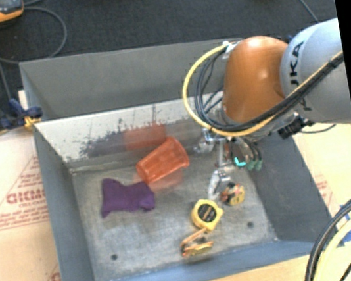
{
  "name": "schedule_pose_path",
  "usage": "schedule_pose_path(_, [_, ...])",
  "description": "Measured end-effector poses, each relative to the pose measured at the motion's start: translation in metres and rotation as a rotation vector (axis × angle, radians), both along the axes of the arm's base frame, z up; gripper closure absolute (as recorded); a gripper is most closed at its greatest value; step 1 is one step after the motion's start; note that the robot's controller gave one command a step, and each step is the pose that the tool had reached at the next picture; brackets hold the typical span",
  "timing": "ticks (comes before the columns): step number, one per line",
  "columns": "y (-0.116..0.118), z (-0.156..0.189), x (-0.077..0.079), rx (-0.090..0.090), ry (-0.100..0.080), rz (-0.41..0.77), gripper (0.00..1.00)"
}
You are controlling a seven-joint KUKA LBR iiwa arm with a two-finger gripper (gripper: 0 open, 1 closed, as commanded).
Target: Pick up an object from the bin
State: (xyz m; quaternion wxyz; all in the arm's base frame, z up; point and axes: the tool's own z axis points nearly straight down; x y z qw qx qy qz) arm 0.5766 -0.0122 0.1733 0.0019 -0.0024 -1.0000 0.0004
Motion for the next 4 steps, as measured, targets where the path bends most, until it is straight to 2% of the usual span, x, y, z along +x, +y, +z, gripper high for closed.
schedule_pose_path(1, [0.000,0.004,0.002,0.000,-0.008,0.000,0.00])
schedule_pose_path(2, [-0.015,-0.035,-0.012,-0.001,-0.013,0.071,0.00])
schedule_pose_path(3, [-0.002,-0.087,-0.049,-0.019,-0.025,0.295,1.00])
schedule_pose_path(4, [-0.002,-0.088,-0.049,-0.018,-0.025,0.295,1.00])
